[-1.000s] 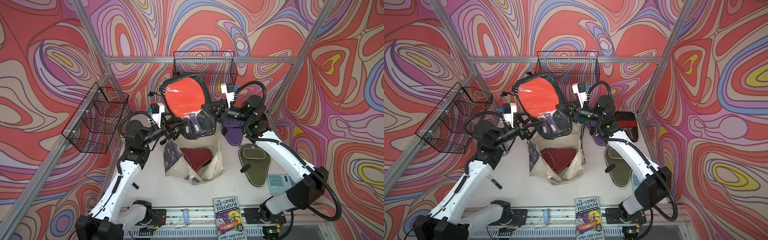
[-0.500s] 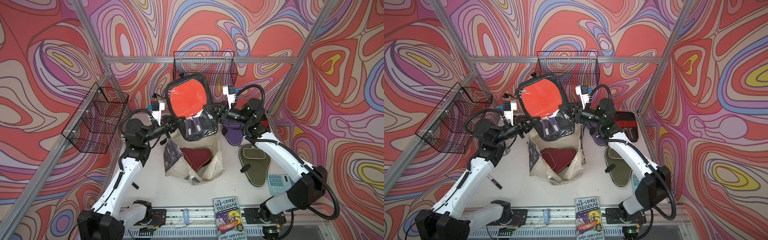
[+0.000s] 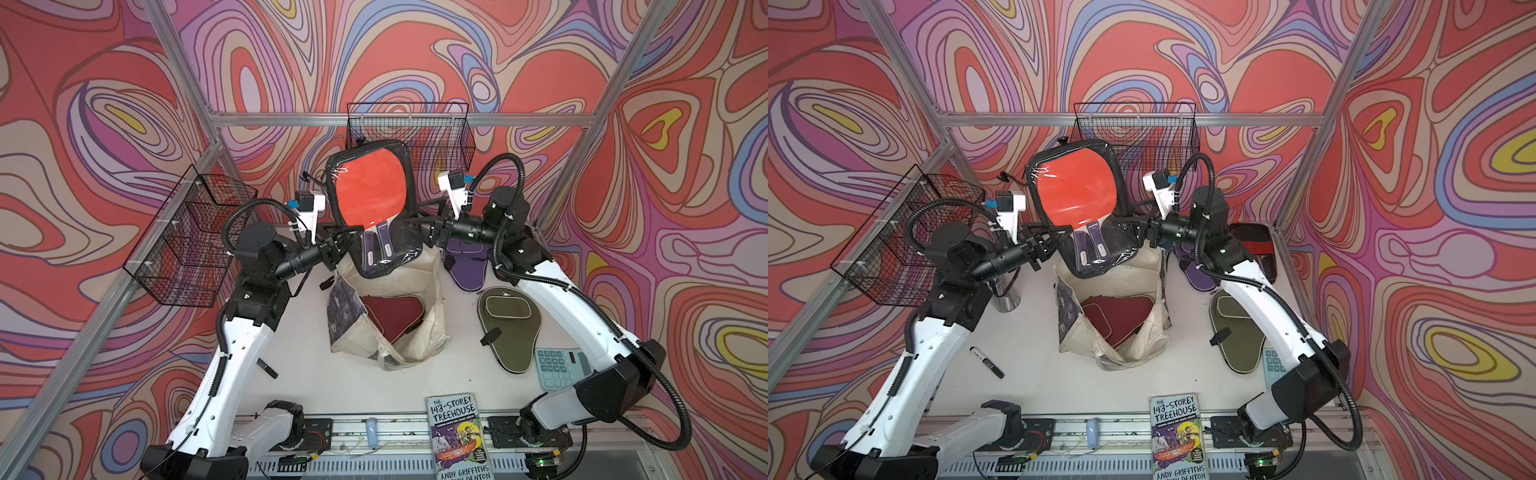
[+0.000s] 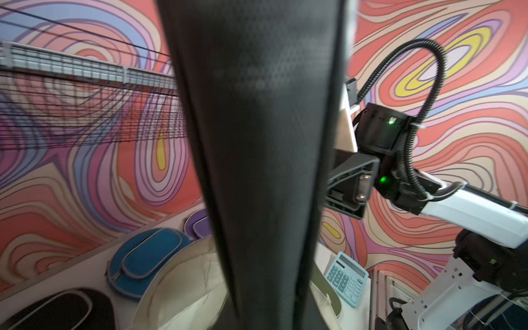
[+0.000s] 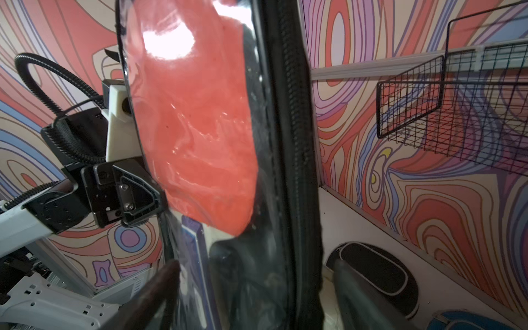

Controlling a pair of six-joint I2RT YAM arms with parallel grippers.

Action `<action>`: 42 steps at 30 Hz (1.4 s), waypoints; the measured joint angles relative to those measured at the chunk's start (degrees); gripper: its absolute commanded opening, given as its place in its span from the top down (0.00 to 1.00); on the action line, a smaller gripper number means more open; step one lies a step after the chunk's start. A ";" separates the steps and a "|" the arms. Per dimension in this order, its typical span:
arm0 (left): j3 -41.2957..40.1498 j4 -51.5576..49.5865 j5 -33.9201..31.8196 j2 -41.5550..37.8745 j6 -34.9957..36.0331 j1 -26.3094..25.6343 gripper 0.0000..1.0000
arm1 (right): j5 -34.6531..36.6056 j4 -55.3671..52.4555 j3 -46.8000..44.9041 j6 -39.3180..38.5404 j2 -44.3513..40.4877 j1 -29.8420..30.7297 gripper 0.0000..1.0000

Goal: Remove the ping pong set from the canvas bag
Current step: Pick up the ping pong set from the canvas bag, then adjust the canvas bag at the center of the board.

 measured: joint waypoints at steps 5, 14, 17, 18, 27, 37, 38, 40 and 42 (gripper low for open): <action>10.95 -18.51 -6.51 -0.68 7.13 1.11 1.00 | 7.08 -13.99 8.33 -12.22 0.94 0.07 0.02; 25.75 -43.67 -21.44 -4.74 18.08 1.75 1.00 | 13.90 -30.40 15.98 -30.40 10.47 1.01 0.02; 26.99 -49.29 -26.47 -5.84 20.11 1.81 1.00 | 15.80 -34.29 21.57 -34.60 17.40 3.39 0.02; 27.02 -50.80 -27.96 -5.92 20.63 1.84 1.00 | 16.74 -35.32 23.54 -35.87 19.69 4.61 0.02; 21.70 -55.23 -33.46 -4.28 21.79 2.95 1.00 | 22.36 -39.10 30.84 -43.23 29.68 12.81 0.04; 19.80 -55.21 -31.80 -2.71 22.47 6.64 1.00 | 26.21 -35.41 30.84 -45.46 29.70 12.17 0.09; 19.80 -55.23 -32.09 -2.71 22.84 6.73 1.00 | 26.47 -35.01 30.84 -45.72 29.70 12.17 0.07; 19.82 -55.43 -32.85 -2.60 23.41 6.88 1.00 | 26.67 -34.47 30.84 -46.60 29.70 12.17 0.04; 20.09 -56.37 -33.64 -2.47 23.91 6.99 1.00 | 26.67 -34.05 30.84 -47.71 29.70 12.17 0.03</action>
